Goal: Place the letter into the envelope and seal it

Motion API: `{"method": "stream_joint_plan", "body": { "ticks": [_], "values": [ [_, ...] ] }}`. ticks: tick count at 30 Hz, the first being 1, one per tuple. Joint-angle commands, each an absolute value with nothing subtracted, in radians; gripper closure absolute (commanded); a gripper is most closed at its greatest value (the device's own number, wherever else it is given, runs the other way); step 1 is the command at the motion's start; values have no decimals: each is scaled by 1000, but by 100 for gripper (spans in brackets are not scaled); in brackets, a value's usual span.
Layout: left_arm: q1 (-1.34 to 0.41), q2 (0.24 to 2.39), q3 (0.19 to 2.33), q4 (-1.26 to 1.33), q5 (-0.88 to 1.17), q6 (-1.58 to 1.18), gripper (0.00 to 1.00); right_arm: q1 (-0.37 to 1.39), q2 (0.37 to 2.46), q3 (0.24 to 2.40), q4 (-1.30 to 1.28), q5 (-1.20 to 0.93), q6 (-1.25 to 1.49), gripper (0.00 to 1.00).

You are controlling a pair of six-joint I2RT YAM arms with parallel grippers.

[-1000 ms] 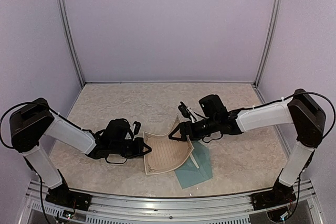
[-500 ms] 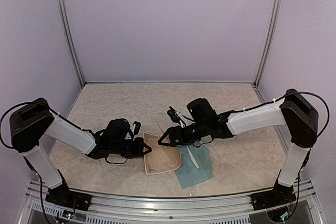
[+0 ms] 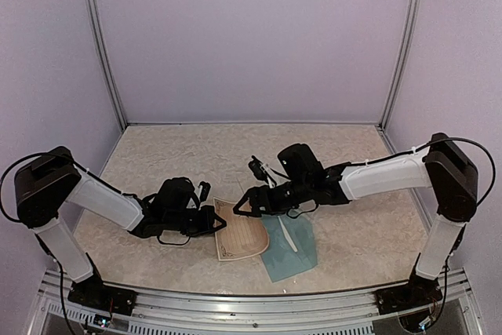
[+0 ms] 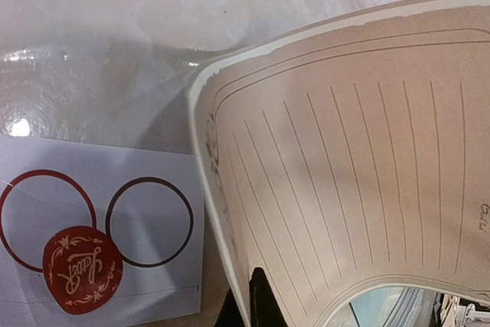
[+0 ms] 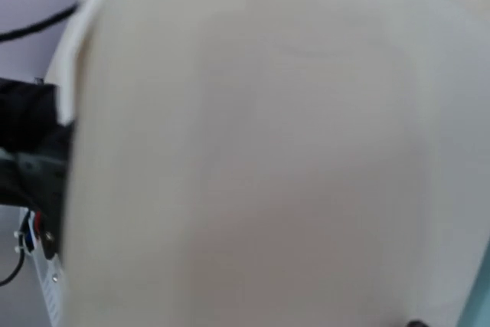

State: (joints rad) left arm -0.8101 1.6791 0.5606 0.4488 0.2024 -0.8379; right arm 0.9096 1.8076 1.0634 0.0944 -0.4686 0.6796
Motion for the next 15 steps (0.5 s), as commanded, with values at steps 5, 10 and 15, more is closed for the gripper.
{"method": "stream_joint_plan", "body": {
  "ticks": [5,10,15],
  "values": [
    [-810,1692,571,466,204,-840,100,927,1739,1083,37,-425,702,14],
    [-810,1690,569,462,200,-841,100,934,1704,1086,26,-411,705,13],
    [-810,1690,568,460,198,-843,100,934,1671,1094,6,-381,703,14]
  ]
}}
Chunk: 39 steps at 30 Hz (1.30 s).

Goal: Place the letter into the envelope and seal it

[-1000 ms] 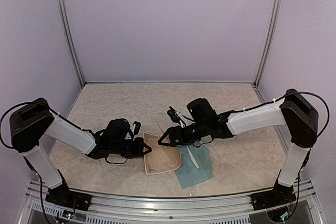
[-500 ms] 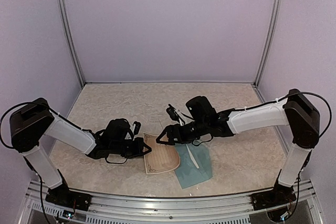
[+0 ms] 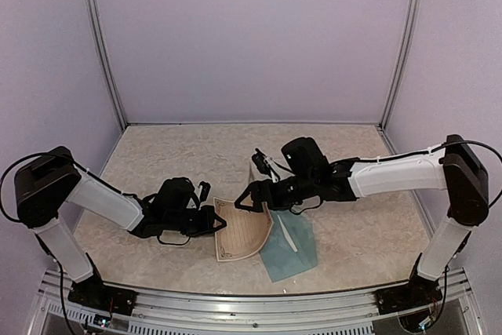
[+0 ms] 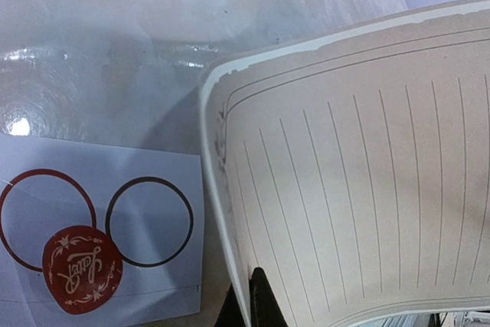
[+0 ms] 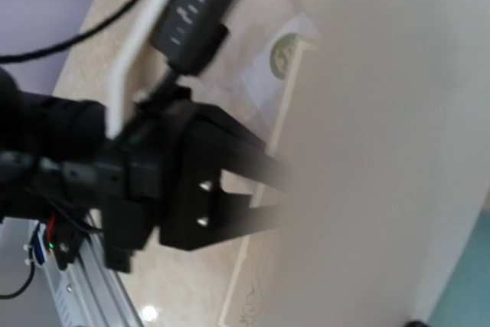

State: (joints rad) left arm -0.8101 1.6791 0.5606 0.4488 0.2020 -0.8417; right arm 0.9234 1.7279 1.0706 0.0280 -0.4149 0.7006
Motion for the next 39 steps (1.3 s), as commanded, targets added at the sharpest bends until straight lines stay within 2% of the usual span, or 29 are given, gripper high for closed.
{"method": "stream_joint_plan", "body": {
  "ticks": [1,15,39],
  "values": [
    [-810,1692,568,459,197,-844,100,934,1667,1095,6,-377,702,14],
    [-810,1693,566,460,198,-845,100,937,1673,1081,11,-404,711,16],
    [-810,1688,563,462,205,-845,100,951,1878,1073,194,-498,757,18]
  ]
}}
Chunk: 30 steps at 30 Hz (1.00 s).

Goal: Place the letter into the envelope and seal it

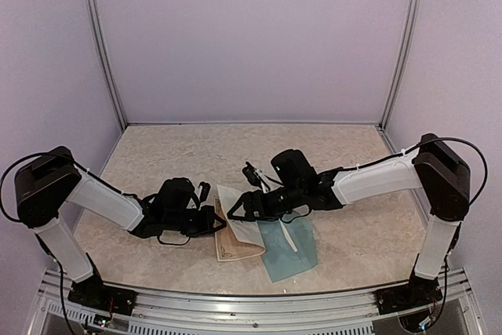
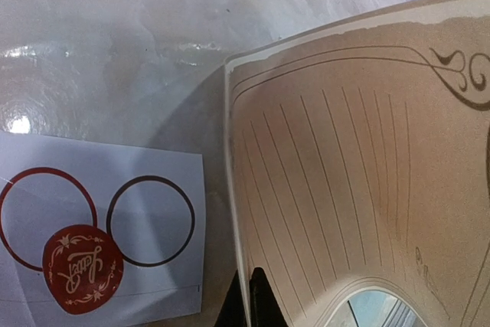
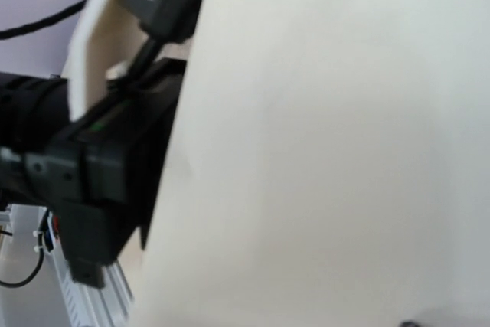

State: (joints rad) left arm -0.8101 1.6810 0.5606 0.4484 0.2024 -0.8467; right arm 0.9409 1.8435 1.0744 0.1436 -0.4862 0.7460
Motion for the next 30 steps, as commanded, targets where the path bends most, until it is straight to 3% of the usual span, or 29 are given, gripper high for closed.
{"method": "stream_joint_plan", "body": {
  "ticks": [1,12,26,30],
  "values": [
    [-810,1689,563,462,205,-845,100,952,1886,1074,197,-501,757,18],
    [-807,1674,556,467,211,-847,100,952,1941,1065,195,-469,764,21],
    [-784,1571,462,498,219,-910,59,952,1971,1082,173,-445,759,21],
    [-776,1579,461,518,237,-918,54,951,1976,1088,170,-442,759,21]
  ]
}}
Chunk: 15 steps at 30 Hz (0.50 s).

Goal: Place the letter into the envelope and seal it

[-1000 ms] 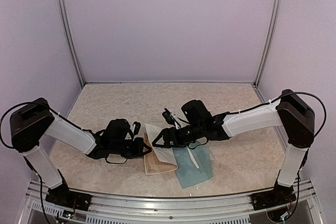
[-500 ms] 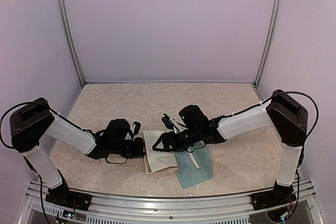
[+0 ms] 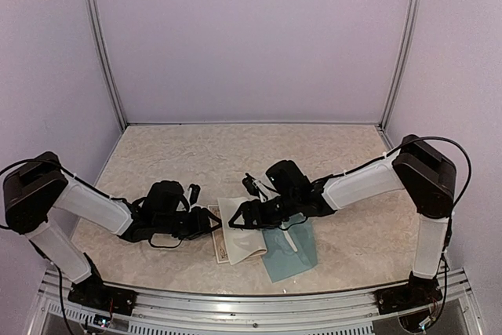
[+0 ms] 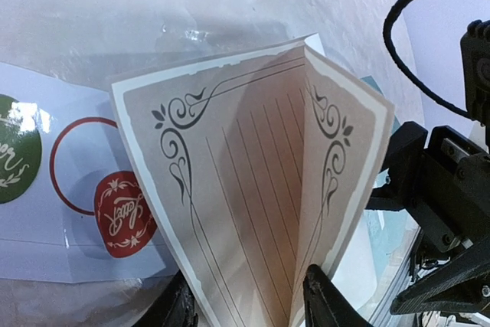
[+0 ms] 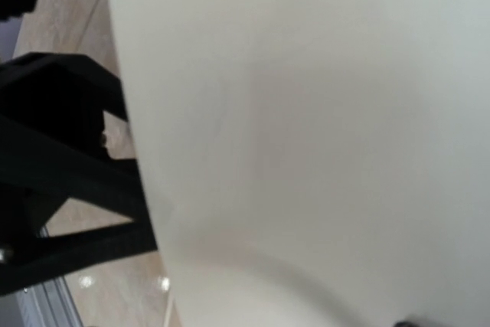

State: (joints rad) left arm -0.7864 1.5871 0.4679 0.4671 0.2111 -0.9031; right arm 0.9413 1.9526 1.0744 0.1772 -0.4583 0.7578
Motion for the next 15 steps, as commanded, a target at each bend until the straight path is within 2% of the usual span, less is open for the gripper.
{"method": "stream_joint_plan", "body": {
  "ticks": [1,5,10,15],
  "values": [
    [-775,1586,462,523,244,-920,52,951,1977,1089,170,-442,758,21],
    [-775,1616,465,542,257,-934,48,951,1983,1092,168,-437,762,21],
    [-776,1577,430,555,220,-949,36,952,1980,1092,166,-422,768,21],
    [-775,1533,407,555,206,-962,28,952,1979,1092,163,-419,772,21]
  ]
}}
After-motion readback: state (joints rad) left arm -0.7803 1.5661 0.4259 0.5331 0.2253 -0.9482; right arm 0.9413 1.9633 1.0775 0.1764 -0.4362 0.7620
